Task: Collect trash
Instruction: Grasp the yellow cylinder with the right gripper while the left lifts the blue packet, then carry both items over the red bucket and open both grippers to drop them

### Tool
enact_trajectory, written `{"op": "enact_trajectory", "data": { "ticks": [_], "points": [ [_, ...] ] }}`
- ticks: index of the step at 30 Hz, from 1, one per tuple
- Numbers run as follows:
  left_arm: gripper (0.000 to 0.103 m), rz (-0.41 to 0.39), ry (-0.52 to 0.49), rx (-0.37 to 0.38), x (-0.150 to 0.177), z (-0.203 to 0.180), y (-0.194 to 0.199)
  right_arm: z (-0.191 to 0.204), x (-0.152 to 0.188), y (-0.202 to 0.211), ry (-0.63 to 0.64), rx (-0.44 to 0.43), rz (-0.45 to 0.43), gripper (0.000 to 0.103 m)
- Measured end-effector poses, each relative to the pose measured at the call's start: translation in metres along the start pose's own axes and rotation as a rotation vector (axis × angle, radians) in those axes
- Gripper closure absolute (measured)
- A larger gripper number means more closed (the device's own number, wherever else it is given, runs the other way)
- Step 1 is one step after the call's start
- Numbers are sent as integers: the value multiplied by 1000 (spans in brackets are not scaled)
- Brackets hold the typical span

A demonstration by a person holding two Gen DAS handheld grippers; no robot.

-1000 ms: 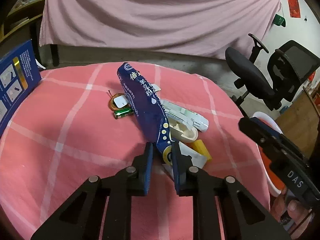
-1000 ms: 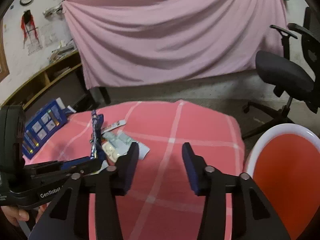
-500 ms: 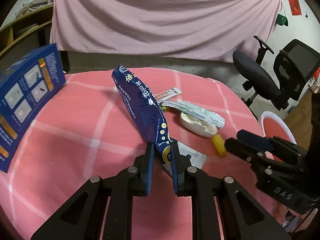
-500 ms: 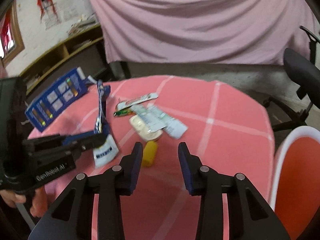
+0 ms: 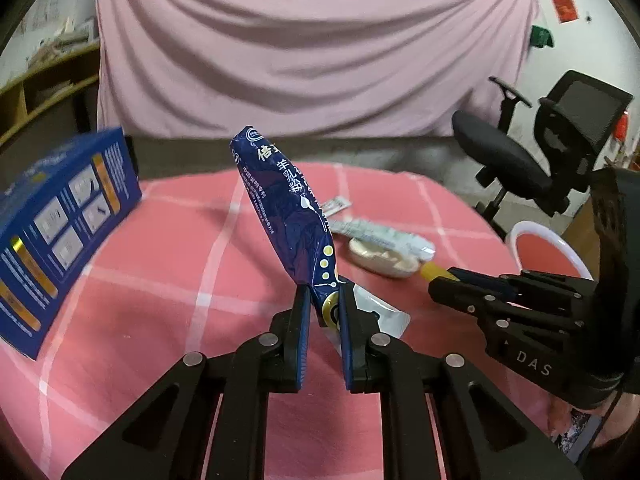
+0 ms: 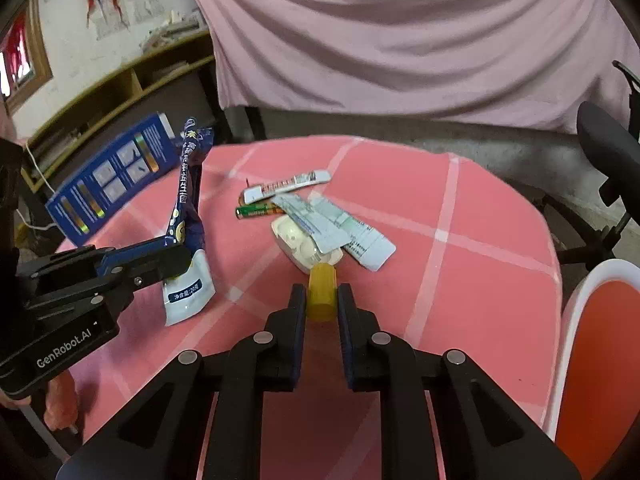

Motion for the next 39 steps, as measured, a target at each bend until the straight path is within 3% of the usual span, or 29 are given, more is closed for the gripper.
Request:
{"op": "enact_trajectory", "data": {
  "ticks": [3,7,16,24,31,39],
  "points": [
    [92,-71,-23,6,-5,-10,12,3,-5,15,0,-11,-67,89],
    [92,-166,-36,-4,-13,-20,28,7,-18,47,11,-13,-230,89],
    [92,-341,-106,-43,-39,-49,56,3,-39,106,59,48,-501,89],
    [92,-457,-173,-18,-58,-87,78,-19,-55,174,28,120,-783,89],
    [92,-514,-231,48,-63,-142,81,-56,-53,205,-49,214,-862,89],
    [92,-523,-292,133,-52,-204,66,-101,-35,230,-111,308,-865,89]
  ]
}}
Point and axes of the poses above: each gripper's, at about its wrist camera, not at the fingertips, and y roughly against the way its jaws point, z to its left, x to its underside, the point moved 9 cm from there along -y, roughly the way its jaws point, and after that the axes turned 9 degrees about -z, right-handed, at the moved point
